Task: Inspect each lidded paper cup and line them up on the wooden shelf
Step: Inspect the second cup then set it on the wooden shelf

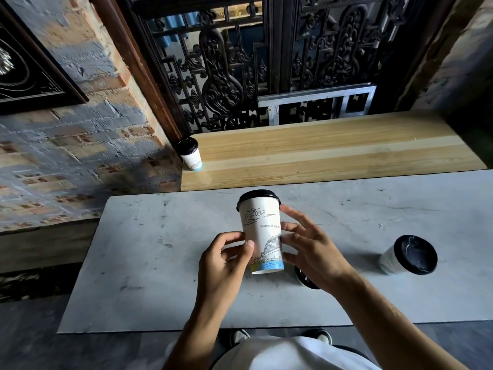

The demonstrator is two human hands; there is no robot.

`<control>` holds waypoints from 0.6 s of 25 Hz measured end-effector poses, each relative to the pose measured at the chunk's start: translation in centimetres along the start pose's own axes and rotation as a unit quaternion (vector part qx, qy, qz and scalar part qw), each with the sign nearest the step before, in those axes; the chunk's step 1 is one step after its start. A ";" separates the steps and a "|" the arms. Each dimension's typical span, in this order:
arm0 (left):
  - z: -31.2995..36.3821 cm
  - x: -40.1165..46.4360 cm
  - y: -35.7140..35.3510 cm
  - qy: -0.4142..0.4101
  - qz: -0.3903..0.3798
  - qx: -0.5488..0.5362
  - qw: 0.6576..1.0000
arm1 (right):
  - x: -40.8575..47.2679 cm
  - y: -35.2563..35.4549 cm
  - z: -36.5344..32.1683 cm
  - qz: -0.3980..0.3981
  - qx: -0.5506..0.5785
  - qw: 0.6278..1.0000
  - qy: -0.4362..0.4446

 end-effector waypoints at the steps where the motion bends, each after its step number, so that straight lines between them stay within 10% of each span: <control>1: -0.1 0.1 0.0 0.000 0.000 0.008 1.000 | 0.1 0.1 0.0 0.004 0.000 1.000 0.003; 15: -1.2 0.4 -1.5 0.018 0.027 0.024 0.999 | 1.7 0.6 -1.7 -0.055 -0.216 0.973 0.063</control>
Point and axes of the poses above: each hand's wrist, its own x-axis towards the middle knuckle, its own y-axis out of the back of the hand, z = x × y, the point moved 6 cm from there along x, towards the middle knuckle, and after that the axes turned 12 degrees about z, right-handed, at the moved point
